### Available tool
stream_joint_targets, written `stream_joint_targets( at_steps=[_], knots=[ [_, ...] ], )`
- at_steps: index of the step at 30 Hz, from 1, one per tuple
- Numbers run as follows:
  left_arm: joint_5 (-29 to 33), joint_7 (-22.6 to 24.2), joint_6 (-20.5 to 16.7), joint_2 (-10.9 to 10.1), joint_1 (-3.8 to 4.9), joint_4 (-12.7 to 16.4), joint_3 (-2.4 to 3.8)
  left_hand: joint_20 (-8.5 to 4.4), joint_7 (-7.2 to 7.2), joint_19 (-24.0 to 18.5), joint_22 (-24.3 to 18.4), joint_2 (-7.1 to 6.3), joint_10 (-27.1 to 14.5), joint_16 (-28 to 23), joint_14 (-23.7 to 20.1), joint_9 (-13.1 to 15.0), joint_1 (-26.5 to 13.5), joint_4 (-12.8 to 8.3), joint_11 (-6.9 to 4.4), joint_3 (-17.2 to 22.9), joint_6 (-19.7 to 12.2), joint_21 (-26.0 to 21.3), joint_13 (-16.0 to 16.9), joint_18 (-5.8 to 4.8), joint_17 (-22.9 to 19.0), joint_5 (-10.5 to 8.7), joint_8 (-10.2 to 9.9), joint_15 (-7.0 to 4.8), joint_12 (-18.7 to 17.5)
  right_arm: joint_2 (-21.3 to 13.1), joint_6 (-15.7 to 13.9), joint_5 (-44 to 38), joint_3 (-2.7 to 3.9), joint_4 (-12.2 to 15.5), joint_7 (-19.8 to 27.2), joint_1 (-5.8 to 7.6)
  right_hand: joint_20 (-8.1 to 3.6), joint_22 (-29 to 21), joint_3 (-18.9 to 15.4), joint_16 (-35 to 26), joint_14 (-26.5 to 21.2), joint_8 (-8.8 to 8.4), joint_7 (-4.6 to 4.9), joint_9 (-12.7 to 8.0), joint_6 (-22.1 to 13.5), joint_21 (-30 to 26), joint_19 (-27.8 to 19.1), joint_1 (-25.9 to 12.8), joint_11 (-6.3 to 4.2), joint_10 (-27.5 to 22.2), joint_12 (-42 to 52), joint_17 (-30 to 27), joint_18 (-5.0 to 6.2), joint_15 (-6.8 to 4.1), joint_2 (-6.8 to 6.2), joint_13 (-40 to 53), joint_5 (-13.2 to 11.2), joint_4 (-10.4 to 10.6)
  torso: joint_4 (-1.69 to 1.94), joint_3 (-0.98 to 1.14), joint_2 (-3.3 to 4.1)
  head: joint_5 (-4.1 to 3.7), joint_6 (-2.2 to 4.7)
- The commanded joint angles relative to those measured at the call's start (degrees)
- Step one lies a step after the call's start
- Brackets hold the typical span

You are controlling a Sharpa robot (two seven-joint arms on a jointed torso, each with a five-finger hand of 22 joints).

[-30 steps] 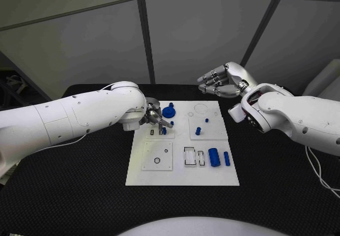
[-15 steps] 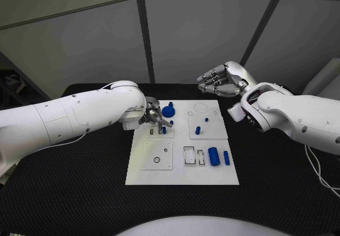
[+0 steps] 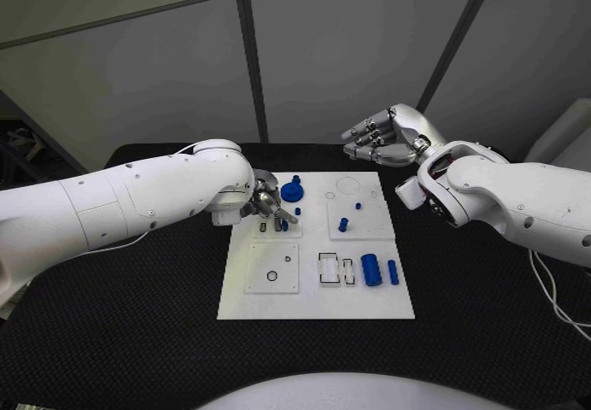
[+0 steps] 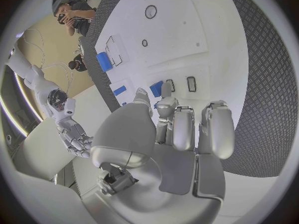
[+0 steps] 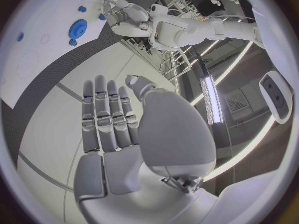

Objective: Assemble the parts on the task board

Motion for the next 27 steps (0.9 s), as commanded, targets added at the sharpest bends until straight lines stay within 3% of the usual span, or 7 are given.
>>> stream_joint_targets(
  at_steps=[1,5,6,9,18,27],
  knots=[
    [-0.40,-0.53,1.88,0.13,0.04,-0.04,-0.05,-0.09,-0.11,0.63,0.24,-0.05,-0.16,-0.20,2.92,0.47,0.61,0.07,-0.30,1.27,-0.55,0.45,-0.13,-0.02,3.71,-0.19,0.41,-0.43,-0.11,0.01,0.34,0.17,0.05,0.13,0.10,0.13,0.44,-0.05,0.11,-0.35,-0.19,-0.36,0.37,0.00,-0.17,-0.33,0.00,-0.55,0.35,-0.20,-0.30,-0.09,0.09,0.00,0.22,-0.09,0.26,-0.28,0.00,0.00,-0.01,-0.03,-0.06],
    [-0.49,-0.53,1.53,0.17,0.03,0.02,-0.07,-0.20,-0.31,0.63,0.74,-2.45,0.01,-0.27,2.95,1.71,-0.27,0.84,-0.35,7.11,-0.96,0.71,-0.22,-0.06,3.84,-0.19,1.00,-0.56,-0.06,0.03,0.35,0.16,0.05,0.07,0.06,0.13,0.45,-0.08,0.12,-0.38,-0.22,-0.36,0.38,0.00,-0.19,-0.38,0.00,-0.53,0.36,-0.22,-0.31,-0.12,0.09,0.01,0.22,-0.10,0.28,-0.31,0.04,0.00,0.00,-0.04,-0.11],
    [-0.51,-0.53,1.46,0.18,0.02,0.04,-0.08,-0.22,-0.31,0.60,0.94,-4.73,0.07,-0.32,2.97,2.29,-1.74,0.95,-0.23,10.86,-1.30,0.78,-0.28,-0.08,3.90,-0.06,1.14,-0.59,-0.05,0.04,0.36,0.16,0.05,0.06,0.05,0.13,0.45,-0.08,0.12,-0.38,-0.22,-0.36,0.38,0.00,-0.19,-0.38,0.00,-0.53,0.36,-0.22,-0.31,-0.12,0.09,0.01,0.22,-0.10,0.28,-0.31,0.06,0.00,0.01,-0.05,-0.11],
    [-0.52,-0.51,1.14,0.21,0.01,0.11,-0.08,-0.23,-0.35,0.58,1.22,-6.25,0.13,-0.40,2.99,3.07,-3.24,0.88,-0.33,16.00,-1.41,0.86,-0.36,-0.08,3.98,-0.25,1.40,-0.55,-0.01,0.09,0.42,0.16,0.05,0.00,0.02,0.13,0.45,-0.08,0.12,-0.38,-0.22,-0.36,0.38,0.00,-0.19,-0.38,0.00,-0.53,0.36,-0.22,-0.31,-0.12,0.09,0.01,0.22,-0.10,0.28,-0.31,0.05,-0.01,-0.01,-0.06,-0.16],
    [-0.25,-0.45,0.12,0.31,-0.01,0.07,-0.09,-0.24,-0.28,0.55,1.51,-7.47,0.04,-0.50,3.03,4.00,-3.47,0.42,-0.52,23.44,-1.70,0.87,-0.69,-0.09,4.11,-0.15,1.49,-0.57,-0.17,0.16,0.69,0.07,0.05,-0.09,-0.13,0.13,0.45,-0.08,0.12,-0.38,-0.22,-0.36,0.38,0.00,-0.19,-0.38,0.00,-0.53,0.36,-0.22,-0.31,-0.12,0.09,0.01,0.22,-0.10,0.28,-0.31,0.00,0.01,0.00,-0.13,-0.27],
    [0.16,-0.41,-0.33,0.35,-0.01,0.00,-0.09,-0.22,-0.28,0.55,1.61,-7.88,-0.08,-0.53,3.04,4.23,-3.81,0.39,-0.50,25.21,-1.79,0.87,-0.98,-0.11,4.15,-0.21,1.47,-0.58,-0.39,0.19,0.81,-0.06,0.05,-0.18,-0.29,0.12,0.48,-0.15,0.17,-0.42,-0.25,-0.36,0.39,0.01,-0.21,-0.49,-0.01,-0.51,0.37,-0.26,-0.30,-0.17,0.10,0.04,0.27,-0.12,0.35,-0.35,0.02,0.02,-0.02,-0.18,-0.27]
  ],
)
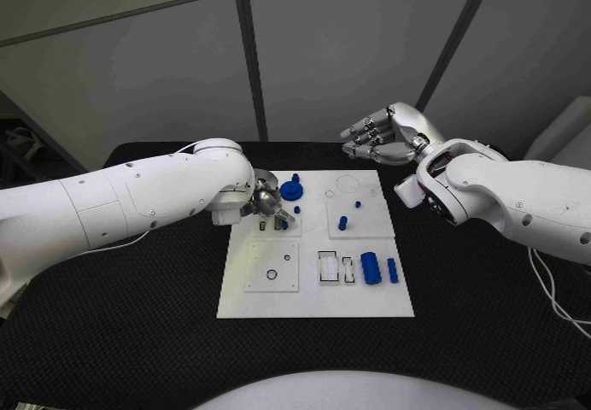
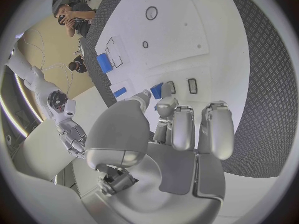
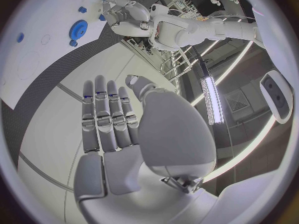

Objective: Assemble the parts on the task board

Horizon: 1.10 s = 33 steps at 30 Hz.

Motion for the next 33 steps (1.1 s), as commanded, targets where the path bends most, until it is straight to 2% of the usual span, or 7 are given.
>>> stream_joint_targets(
  at_steps=[1,13,19,24,25,28,33],
  knots=[
    [0.24,-0.32,-0.52,0.10,0.05,-0.03,0.00,-0.21,0.02,0.55,0.13,-0.52,-0.22,-0.33,2.83,0.11,-0.19,-0.02,-0.36,0.76,-0.26,0.31,-0.08,-0.10,4.15,-0.21,0.31,-0.36,-0.39,0.06,0.50,-0.05,0.05,-0.01,0.03,0.12,0.48,-0.05,0.03,-0.20,-0.26,-0.37,0.18,0.00,-0.01,-0.09,-0.01,-0.51,0.17,-0.06,-0.30,-0.05,0.10,0.04,0.27,-0.08,0.35,-0.20,-0.01,0.02,-0.01,-0.03,0.01],
    [0.36,-0.32,-0.58,0.16,0.05,-0.13,0.01,-0.24,-0.03,0.53,0.24,-1.22,-0.42,-0.40,2.84,0.53,-0.32,-0.62,-0.42,4.37,-0.42,0.26,-0.56,-0.10,4.21,-0.19,0.28,-0.40,-0.75,0.14,0.67,-0.09,0.05,-0.15,-0.17,0.12,0.50,-0.08,0.05,-0.22,-0.27,-0.37,0.19,0.00,-0.03,-0.14,-0.01,-0.50,0.18,-0.08,-0.30,-0.07,0.10,0.05,0.29,-0.09,0.41,-0.23,0.01,-0.01,0.00,-0.15,-0.04],
    [0.47,-0.34,-0.34,0.24,0.05,-0.16,0.01,-0.32,-0.15,0.54,0.37,-1.49,-0.52,-0.42,2.86,0.84,0.44,-2.05,-0.54,7.65,-0.63,0.24,-0.78,-0.10,4.28,-0.18,0.22,-0.50,-0.94,0.17,0.73,-0.10,0.05,-0.14,-0.24,0.12,0.51,-0.14,0.12,-0.25,-0.30,-0.37,0.19,0.00,-0.06,-0.23,0.00,-0.44,0.18,-0.11,-0.29,-0.12,0.12,0.06,0.34,-0.10,0.57,-0.30,-0.02,0.01,0.04,-0.13,-0.08],
    [1.06,-0.33,-0.26,0.27,0.04,-0.15,0.01,-0.44,-0.24,0.52,0.45,-1.92,-0.75,-0.50,2.87,1.26,1.12,-4.63,-0.63,12.66,-0.85,0.14,-1.26,-0.08,4.33,-0.04,0.19,-0.62,-1.42,0.19,0.78,-0.12,0.05,-0.18,-0.28,0.12,0.54,-0.20,0.18,-0.27,-0.31,-0.37,0.21,0.01,-0.09,-0.34,0.03,-0.41,0.20,-0.15,-0.29,-0.18,0.13,0.07,0.36,-0.12,0.86,-0.38,0.02,-0.02,-0.03,-0.12,-0.32],
    [1.19,-0.33,-0.34,0.27,0.04,-0.14,0.01,-0.48,-0.18,0.49,0.42,-1.99,-0.84,-0.51,2.88,1.37,1.27,-5.34,-0.65,13.83,-0.94,0.07,-1.41,-0.06,4.35,0.25,0.19,-0.62,-1.58,0.20,0.79,-0.12,0.05,-0.19,-0.28,0.12,0.54,-0.20,0.18,-0.27,-0.31,-0.37,0.21,0.01,-0.09,-0.34,0.03,-0.41,0.20,-0.15,-0.29,-0.18,0.13,0.07,0.36,-0.12,0.86,-0.38,0.04,-0.01,-0.03,-0.12,-0.31],
    [1.59,-0.30,-0.81,0.25,0.03,-0.12,0.01,-0.52,-0.19,0.39,0.25,-2.22,-1.01,-0.55,2.89,1.81,1.59,-7.51,-0.66,16.96,-1.17,-0.16,-1.71,-0.01,4.38,3.07,0.39,-0.65,-1.91,0.23,0.85,-0.13,0.05,-0.23,-0.32,0.12,0.56,-0.26,0.23,-0.28,-0.32,-0.37,0.22,0.01,-0.12,-0.44,0.08,-0.38,0.21,-0.18,-0.27,-0.24,0.14,0.08,0.37,-0.13,1.16,-0.46,0.06,0.00,-0.04,-0.07,-0.28],
    [3.16,-0.22,-1.84,0.03,0.02,0.00,0.01,-0.55,-0.26,0.34,0.23,-1.84,-0.96,-0.62,2.89,2.76,1.90,-10.43,-0.78,21.40,-1.67,-0.32,-1.60,0.02,4.41,3.80,1.11,-0.70,-1.90,0.28,0.95,-0.16,0.05,-0.30,-0.41,0.12,0.57,-0.33,0.27,-0.29,-0.32,-0.36,0.24,0.01,-0.14,-0.55,0.13,-0.38,0.22,-0.20,-0.26,-0.30,0.15,0.08,0.36,-0.14,1.48,-0.54,0.02,-0.01,-0.06,-0.08,-0.31]
  ],
)
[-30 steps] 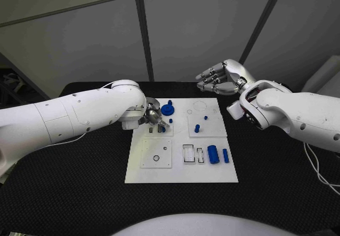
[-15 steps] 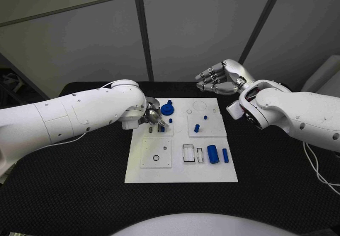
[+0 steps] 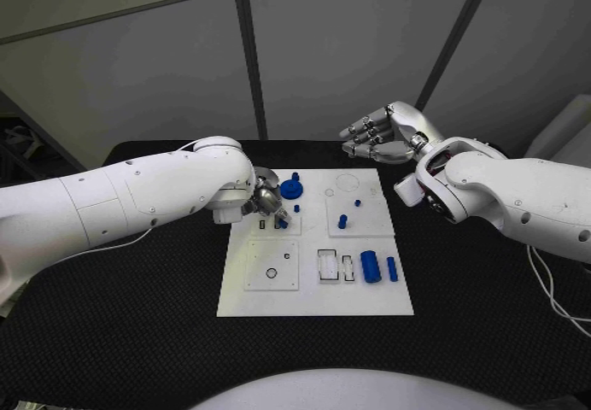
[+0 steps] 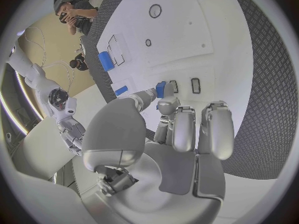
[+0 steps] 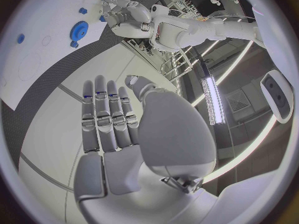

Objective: Assemble the parts on the task board

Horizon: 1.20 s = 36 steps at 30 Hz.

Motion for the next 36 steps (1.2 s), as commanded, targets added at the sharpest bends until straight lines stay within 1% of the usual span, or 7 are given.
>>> stream_joint_targets(
  at_steps=[1,8,14,16,21,25,36],
  knots=[
    [2.40,-0.18,-1.45,-0.23,0.00,0.17,-0.01,-0.42,0.08,0.22,0.01,0.63,-0.07,-0.40,2.90,0.90,0.84,-2.00,-0.41,3.02,-0.67,-0.33,-0.08,0.01,4.43,0.40,0.72,-0.31,-0.21,0.07,0.49,-0.13,0.05,-0.04,0.08,0.12,0.37,-0.05,-0.02,-0.29,-0.32,-0.36,0.24,0.01,-0.15,-0.28,-0.07,-0.38,0.22,-0.20,-0.26,-0.05,0.16,0.08,0.36,-0.05,0.15,-0.25,0.03,-0.02,-0.02,0.01,-0.03],
    [4.86,-0.05,-3.29,-1.35,-0.01,1.30,-0.01,-0.29,0.17,0.20,0.06,0.69,0.11,-0.45,2.92,2.76,-1.09,-5.14,-0.35,7.94,-1.46,-0.49,-0.44,0.00,4.50,0.71,2.41,-0.26,-0.51,0.13,0.65,-0.15,0.05,-0.22,-0.02,0.12,0.38,-0.08,-0.01,-0.30,-0.33,-0.36,0.25,0.01,-0.17,-0.33,-0.04,-0.41,0.24,-0.22,-0.26,-0.08,0.16,0.09,0.34,-0.06,0.31,-0.27,0.11,-0.03,-0.01,0.11,0.02],
    [5.96,0.02,-5.79,-3.05,-0.01,3.04,0.00,-0.36,0.07,0.18,0.00,0.53,0.31,-0.44,2.94,3.58,-1.84,-6.52,-0.39,9.47,-1.60,-0.64,-0.46,0.06,4.55,0.90,3.23,-0.28,-0.48,0.22,0.75,-0.16,0.05,-0.54,-0.03,0.12,0.39,-0.10,-0.03,-0.30,-0.34,-0.37,0.28,0.01,-0.19,-0.37,-0.03,-0.47,0.26,-0.24,-0.27,-0.10,0.16,0.11,0.31,-0.06,0.41,-0.26,0.19,0.00,-0.09,0.22,0.12],
    [6.09,0.02,-6.41,-3.49,-0.02,3.58,0.00,-0.37,0.04,0.15,-0.06,0.50,0.35,-0.43,2.95,3.73,-1.97,-6.75,-0.41,9.72,-1.59,-0.70,-0.48,0.07,4.57,1.01,3.40,-0.30,-0.49,0.21,0.80,-0.16,0.05,-0.60,-0.03,0.12,0.39,-0.10,-0.03,-0.30,-0.34,-0.37,0.28,0.01,-0.19,-0.37,-0.03,-0.47,0.26,-0.24,-0.27,-0.10,0.16,0.11,0.31,-0.06,0.41,-0.26,0.26,0.01,-0.13,0.19,0.14],
    [6.08,0.15,-9.19,-4.86,-0.06,5.44,-0.01,-0.44,-0.02,0.08,-0.25,0.40,0.42,-0.45,2.96,4.32,-2.49,-7.66,-0.50,10.81,-1.66,-0.91,-0.64,0.13,4.60,1.46,4.04,-0.38,-0.61,0.02,0.88,-0.16,0.04,-0.77,0.01,0.11,0.39,-0.10,-0.03,-0.30,-0.34,-0.37,0.28,0.01,-0.19,-0.37,-0.03,-0.47,0.26,-0.24,-0.27,-0.10,0.16,0.11,0.31,-0.06,0.41,-0.26,0.71,-0.10,-0.32,-0.13,0.05],
    [3.02,0.31,-11.79,-5.76,-0.33,6.97,-0.03,-0.57,-0.15,0.10,-0.24,0.02,0.94,-0.44,2.98,5.16,-3.83,-8.43,-0.62,12.05,-1.66,-1.01,-0.31,0.15,4.66,3.99,5.02,-0.50,-0.20,-0.05,0.83,-0.64,0.04,-0.85,0.06,0.11,0.42,-0.16,-0.08,-0.33,-0.40,-0.40,0.33,0.00,-0.28,-0.48,-0.01,-0.63,0.32,-0.36,-0.30,-0.17,0.15,0.15,0.23,-0.08,0.51,-0.25,0.77,-0.09,-0.35,-0.09,0.00],
    [-3.19,0.12,-14.29,-6.15,-1.57,8.07,-0.05,-0.76,-0.35,0.13,-0.32,-0.14,1.26,-0.43,2.99,6.02,-4.88,-9.18,-0.83,13.38,-1.81,-1.17,-0.33,0.19,4.72,4.93,6.10,-0.69,-0.03,-0.04,1.02,-1.23,0.04,-0.85,0.03,0.10,0.42,-0.16,-0.08,-0.33,-0.40,-0.40,0.33,0.00,-0.28,-0.48,-0.01,-0.63,0.32,-0.36,-0.30,-0.17,0.15,0.15,0.23,-0.08,0.51,-0.25,0.71,-0.09,-0.29,0.21,0.00]
  ],
)
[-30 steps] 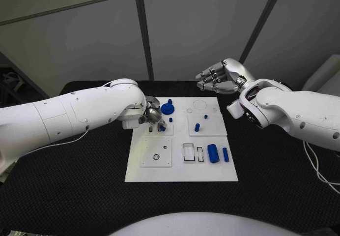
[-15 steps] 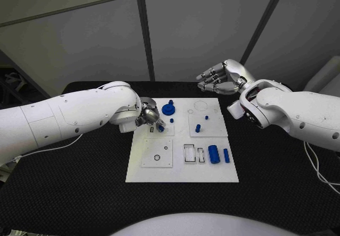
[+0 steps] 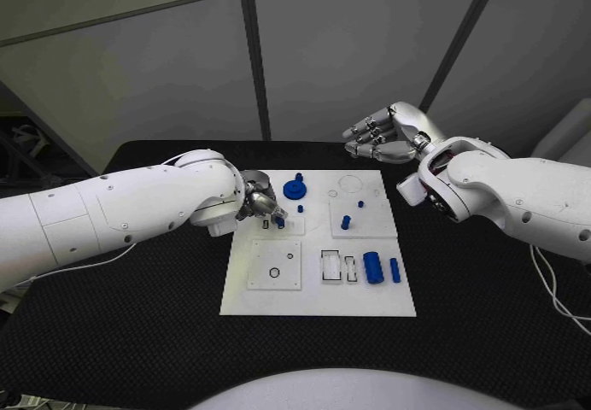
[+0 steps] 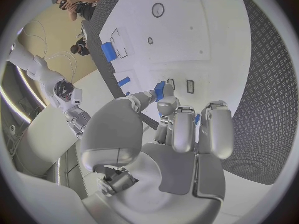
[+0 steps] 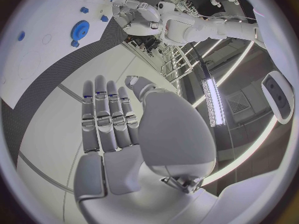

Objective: Assemble the parts on the task board

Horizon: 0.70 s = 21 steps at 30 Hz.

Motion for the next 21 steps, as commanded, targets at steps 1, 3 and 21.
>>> stream_joint_targets(
  at_steps=[1,3,21],
  knots=[
    [-4.29,0.07,-2.56,0.13,-0.27,-0.06,0.00,-0.49,-0.27,0.27,-0.08,0.00,0.37,-0.21,2.99,0.30,-0.71,-8.81,-0.19,9.33,-0.31,-0.29,-0.24,0.19,4.72,0.45,0.47,-0.47,-0.08,0.01,0.48,-0.62,0.04,0.08,0.28,0.11,0.43,-0.06,-0.08,-0.33,-0.40,-0.40,0.12,0.00,-0.07,-0.25,-0.01,-0.32,0.12,-0.15,-0.30,-0.05,0.15,0.15,-0.08,-0.05,0.30,-0.25,-0.03,0.00,0.04,0.11,0.04],
    [-4.68,0.02,-2.65,0.34,-0.52,-0.26,0.00,-0.55,-0.31,0.32,0.00,-0.05,0.37,-0.21,2.99,0.56,-1.01,-8.98,-0.23,9.69,-0.45,-0.25,-0.37,0.18,4.73,0.54,0.80,-0.51,-0.13,0.03,0.52,-0.66,0.04,0.08,0.27,0.11,0.43,-0.06,-0.08,-0.33,-0.40,-0.40,0.12,0.00,-0.07,-0.25,-0.01,-0.32,0.12,-0.15,-0.30,-0.05,0.15,0.15,-0.08,-0.05,0.30,-0.25,-0.10,-0.02,0.05,0.21,0.01],
    [-6.44,-0.15,-2.15,1.43,-1.29,-0.87,0.01,-0.65,-0.37,0.43,0.20,-0.05,0.34,-0.23,3.00,1.13,-1.60,-9.36,-0.30,10.45,-0.79,-0.16,-0.74,0.13,4.75,0.61,1.55,-0.59,-0.28,0.03,0.63,-0.73,0.04,0.13,0.21,0.11,0.44,-0.10,-0.09,-0.34,-0.43,-0.41,0.14,-0.01,-0.12,-0.32,0.00,-0.38,0.14,-0.22,-0.31,-0.09,0.15,0.17,-0.10,-0.06,0.34,-0.25,-0.07,0.00,0.10,0.05,-0.10]
  ],
)
